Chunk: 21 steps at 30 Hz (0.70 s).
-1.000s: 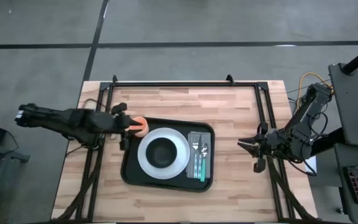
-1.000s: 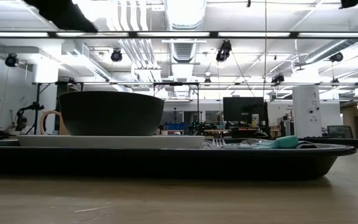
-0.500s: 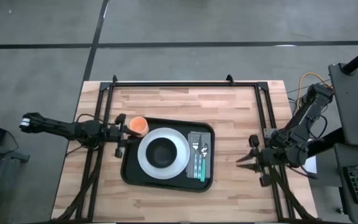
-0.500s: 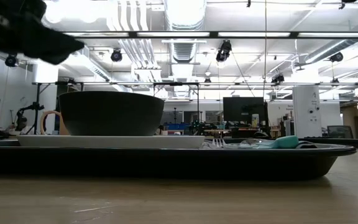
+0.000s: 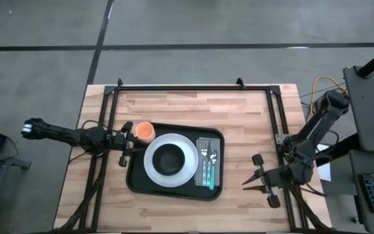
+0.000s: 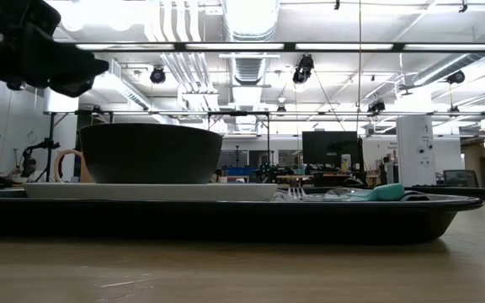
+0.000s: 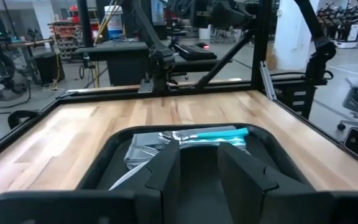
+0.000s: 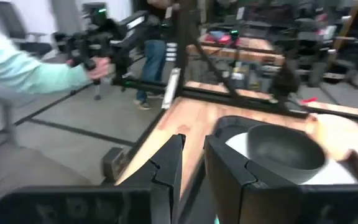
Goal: Set up tray
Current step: Return to Home Position
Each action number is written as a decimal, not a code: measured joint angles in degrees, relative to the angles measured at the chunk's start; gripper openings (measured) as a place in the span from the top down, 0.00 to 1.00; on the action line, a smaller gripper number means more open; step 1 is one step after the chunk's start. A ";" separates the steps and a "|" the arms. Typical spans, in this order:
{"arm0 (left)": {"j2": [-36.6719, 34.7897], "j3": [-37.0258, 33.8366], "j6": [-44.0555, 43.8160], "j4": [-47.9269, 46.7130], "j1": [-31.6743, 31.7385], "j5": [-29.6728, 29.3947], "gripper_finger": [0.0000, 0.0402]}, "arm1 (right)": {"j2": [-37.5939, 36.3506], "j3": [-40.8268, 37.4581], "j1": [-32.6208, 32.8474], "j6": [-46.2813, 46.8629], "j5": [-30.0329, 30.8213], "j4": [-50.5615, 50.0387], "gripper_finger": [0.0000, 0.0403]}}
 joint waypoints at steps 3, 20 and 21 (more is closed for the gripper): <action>0.00 -0.25 -0.01 -0.10 0.00 0.28 0.77 | 1.34 -0.63 0.05 0.65 -3.30 1.04 0.85; -5.57 -2.82 -0.59 1.40 0.00 2.14 0.77 | -8.33 -13.86 0.07 2.03 -10.09 7.84 0.85; -5.75 -2.82 -0.59 1.47 0.00 2.14 0.77 | -8.87 -15.62 0.07 1.42 -11.44 10.24 0.85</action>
